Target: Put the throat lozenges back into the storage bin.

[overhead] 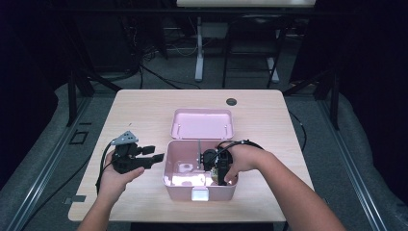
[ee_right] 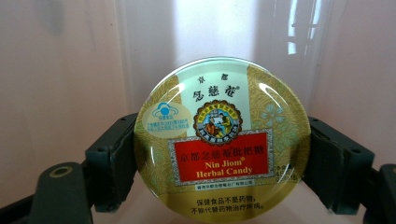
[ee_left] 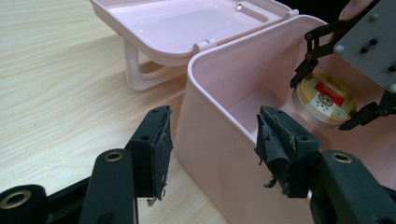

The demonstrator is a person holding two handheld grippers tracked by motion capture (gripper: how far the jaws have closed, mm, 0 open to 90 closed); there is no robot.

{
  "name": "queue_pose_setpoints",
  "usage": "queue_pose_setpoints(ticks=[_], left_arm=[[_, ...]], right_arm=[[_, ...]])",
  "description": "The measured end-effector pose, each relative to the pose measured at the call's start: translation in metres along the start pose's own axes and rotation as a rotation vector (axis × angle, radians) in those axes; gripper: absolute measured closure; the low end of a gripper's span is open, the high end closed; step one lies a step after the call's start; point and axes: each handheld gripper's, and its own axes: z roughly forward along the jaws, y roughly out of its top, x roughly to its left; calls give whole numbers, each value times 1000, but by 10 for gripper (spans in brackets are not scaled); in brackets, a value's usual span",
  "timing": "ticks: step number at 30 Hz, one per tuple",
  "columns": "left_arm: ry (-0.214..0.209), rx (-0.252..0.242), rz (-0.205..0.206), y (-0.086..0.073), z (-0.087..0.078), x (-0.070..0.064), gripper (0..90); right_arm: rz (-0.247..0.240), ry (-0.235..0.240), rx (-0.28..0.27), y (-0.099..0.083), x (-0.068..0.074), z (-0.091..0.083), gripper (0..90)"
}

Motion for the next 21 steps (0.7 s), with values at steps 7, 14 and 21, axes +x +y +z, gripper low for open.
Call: queue_pose_setpoints(ticks=[7, 14, 21], left_arm=[[-1, -1, -2, -1, 2, 0, 450], [-1, 1, 1, -1, 2, 0, 450], [-1, 0, -2, -1, 2, 0, 450]], right_arm=[[-4, 4, 1, -2, 0, 5, 199], [-1, 6, -9, -2, -1, 8, 199], [-5, 6, 0, -1, -1, 11, 199]])
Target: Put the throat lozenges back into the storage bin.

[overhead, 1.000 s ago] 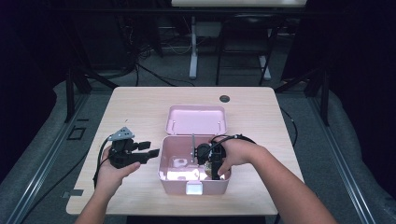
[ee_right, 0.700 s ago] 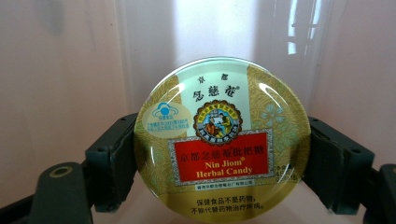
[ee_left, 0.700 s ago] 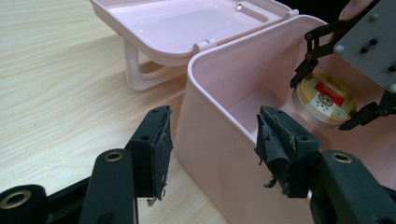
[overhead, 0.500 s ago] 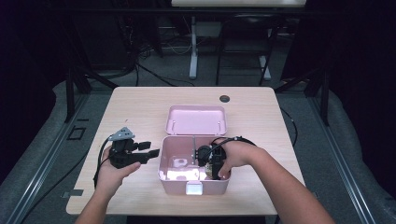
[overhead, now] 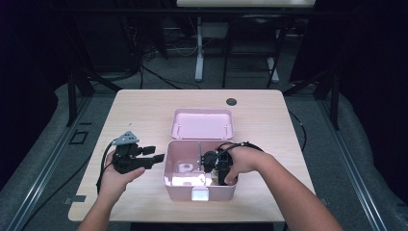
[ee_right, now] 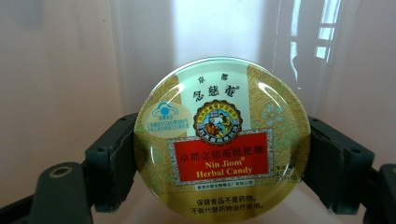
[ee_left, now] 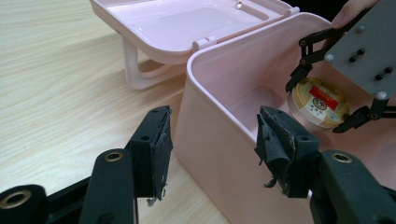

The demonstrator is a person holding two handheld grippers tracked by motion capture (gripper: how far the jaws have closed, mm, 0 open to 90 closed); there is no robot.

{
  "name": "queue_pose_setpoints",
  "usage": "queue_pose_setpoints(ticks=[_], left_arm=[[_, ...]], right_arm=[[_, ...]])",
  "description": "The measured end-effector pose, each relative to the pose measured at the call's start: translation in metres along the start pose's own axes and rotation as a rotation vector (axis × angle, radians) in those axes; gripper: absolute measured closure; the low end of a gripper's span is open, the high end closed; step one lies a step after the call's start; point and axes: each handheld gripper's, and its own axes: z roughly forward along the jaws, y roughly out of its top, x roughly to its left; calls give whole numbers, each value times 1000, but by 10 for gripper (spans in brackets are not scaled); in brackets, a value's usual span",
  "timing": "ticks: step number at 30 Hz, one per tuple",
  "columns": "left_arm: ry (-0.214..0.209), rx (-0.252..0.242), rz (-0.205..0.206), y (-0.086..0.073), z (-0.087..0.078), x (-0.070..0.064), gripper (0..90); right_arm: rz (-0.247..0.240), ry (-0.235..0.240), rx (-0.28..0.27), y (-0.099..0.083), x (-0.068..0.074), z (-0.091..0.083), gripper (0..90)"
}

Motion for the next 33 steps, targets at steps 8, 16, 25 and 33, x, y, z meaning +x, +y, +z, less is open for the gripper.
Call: queue_pose_setpoints(ticks=[8, 16, 25, 33], left_arm=[[1, 1, 2, 0, 0, 0, 450], [1, 4, 1, 0, -1, 1, 450], [-2, 6, 2, 0, 0, 1, 450], [2, 1, 2, 0, 0, 1, 450]], right_arm=[[-1, -9, 9, 0, 0, 4, 199], [26, 8, -32, -1, -1, 7, 198], [32, 14, -35, -1, -1, 6, 197], [31, 10, -33, -1, -1, 6, 183]])
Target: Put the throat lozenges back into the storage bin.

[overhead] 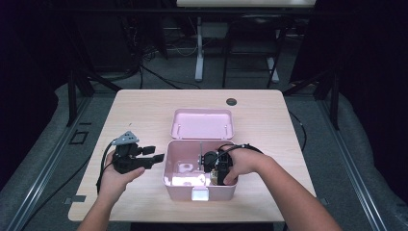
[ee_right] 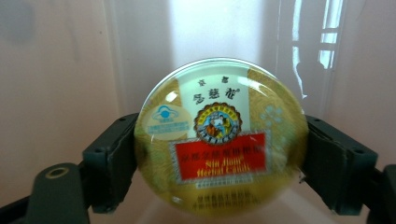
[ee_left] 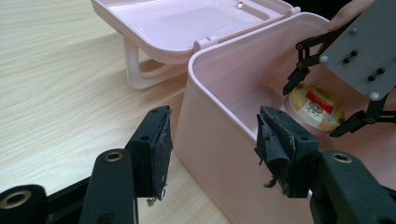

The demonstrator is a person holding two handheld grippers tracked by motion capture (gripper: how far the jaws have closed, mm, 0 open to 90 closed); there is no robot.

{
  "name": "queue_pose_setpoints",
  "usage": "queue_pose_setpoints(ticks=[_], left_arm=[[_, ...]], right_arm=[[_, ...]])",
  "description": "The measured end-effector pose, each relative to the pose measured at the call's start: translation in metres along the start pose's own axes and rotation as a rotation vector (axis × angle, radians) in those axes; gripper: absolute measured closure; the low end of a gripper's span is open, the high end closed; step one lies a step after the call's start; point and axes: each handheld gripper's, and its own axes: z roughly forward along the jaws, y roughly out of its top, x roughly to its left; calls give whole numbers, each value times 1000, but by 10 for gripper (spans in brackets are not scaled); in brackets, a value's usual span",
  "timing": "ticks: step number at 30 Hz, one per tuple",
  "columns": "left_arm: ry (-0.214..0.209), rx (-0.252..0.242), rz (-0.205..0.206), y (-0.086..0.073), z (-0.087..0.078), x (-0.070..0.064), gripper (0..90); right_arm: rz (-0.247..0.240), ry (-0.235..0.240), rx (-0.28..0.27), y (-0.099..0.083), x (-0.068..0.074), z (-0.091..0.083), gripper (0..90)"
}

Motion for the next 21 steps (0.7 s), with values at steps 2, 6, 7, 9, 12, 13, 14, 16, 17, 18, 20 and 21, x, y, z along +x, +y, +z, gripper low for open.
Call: queue_pose_setpoints(ticks=[2, 6, 7, 9, 12, 13, 14, 16, 17, 18, 20, 21], left_arm=[[0, 1, 1, 0, 0, 0, 450], [-1, -1, -1, 0, 0, 0, 450], [-3, 2, 0, 0, -1, 0, 450], [0, -2, -2, 0, 0, 0, 450], [-2, -1, -2, 0, 0, -1, 450], [-4, -1, 1, 0, 0, -1, 450], [-4, -1, 1, 0, 0, -1, 450], [-5, -1, 2, 0, 1, -1, 450], [-5, -1, 2, 0, 1, -1, 450], [-5, -1, 2, 0, 1, -1, 450], [-5, 0, 2, 0, 1, -2, 450], [-2, 3, 6, 1, 0, -2, 449]], right_arm=[[4, -6, -1, 0, 0, 0, 164], [13, 7, -18, -1, -2, -3, 141], [18, 9, -18, -1, -2, -4, 142], [21, 14, -25, -1, -2, -6, 145], [23, 17, -36, -2, -1, -8, 148], [25, 16, -35, -2, -1, -9, 148], [25, 15, -35, -2, -1, -9, 149], [24, 19, -34, -2, -1, -10, 150], [25, 18, -35, -2, -1, -10, 150], [26, 18, -33, -2, -1, -11, 151], [19, 13, -31, -2, -1, -12, 152], [19, 13, -30, -2, -1, -13, 152]])
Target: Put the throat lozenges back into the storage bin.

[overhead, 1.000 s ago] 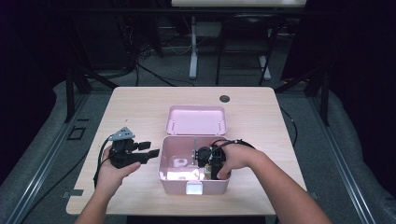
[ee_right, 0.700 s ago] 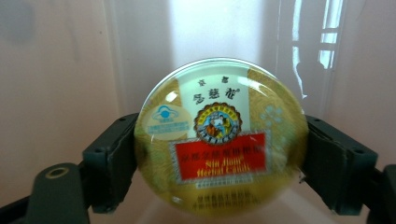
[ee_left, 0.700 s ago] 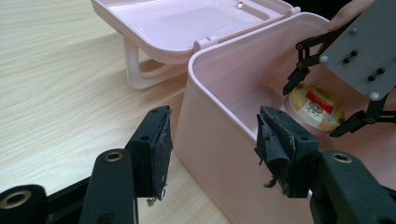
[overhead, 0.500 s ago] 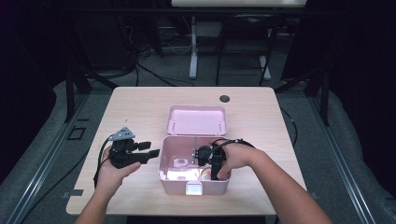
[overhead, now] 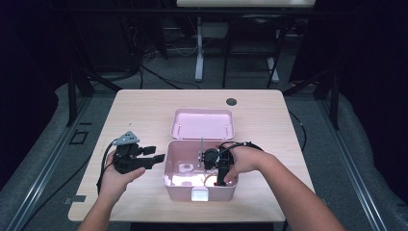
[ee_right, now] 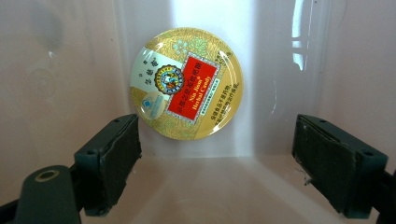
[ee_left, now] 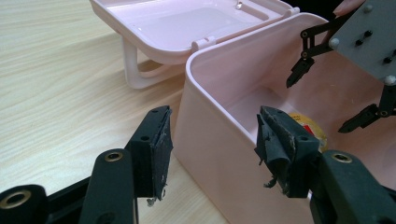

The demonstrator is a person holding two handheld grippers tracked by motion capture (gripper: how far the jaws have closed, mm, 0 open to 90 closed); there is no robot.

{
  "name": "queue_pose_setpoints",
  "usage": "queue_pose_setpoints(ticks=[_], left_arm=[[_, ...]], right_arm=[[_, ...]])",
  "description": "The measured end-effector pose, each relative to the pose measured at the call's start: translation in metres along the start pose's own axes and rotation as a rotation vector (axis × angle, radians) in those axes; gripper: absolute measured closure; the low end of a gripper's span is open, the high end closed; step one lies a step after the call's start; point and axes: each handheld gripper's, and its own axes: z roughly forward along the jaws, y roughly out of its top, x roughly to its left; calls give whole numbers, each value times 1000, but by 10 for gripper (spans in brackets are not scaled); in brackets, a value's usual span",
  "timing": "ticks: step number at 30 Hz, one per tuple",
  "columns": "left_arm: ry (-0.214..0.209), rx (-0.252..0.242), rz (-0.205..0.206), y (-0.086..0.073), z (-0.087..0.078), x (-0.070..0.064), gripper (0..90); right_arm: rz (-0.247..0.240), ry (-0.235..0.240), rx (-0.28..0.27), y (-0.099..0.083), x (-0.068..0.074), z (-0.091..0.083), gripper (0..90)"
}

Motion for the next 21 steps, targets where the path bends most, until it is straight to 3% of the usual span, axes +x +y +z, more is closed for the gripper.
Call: queue_pose_setpoints(ticks=[9, 21], left_arm=[[-11, -2, 2, 1, -1, -1, 450], [-11, -6, 3, 1, -1, -2, 450]], right_arm=[[-1, 0, 11, 3, 1, -9, 179], [18, -10, -16, 6, 4, -32, 201]])
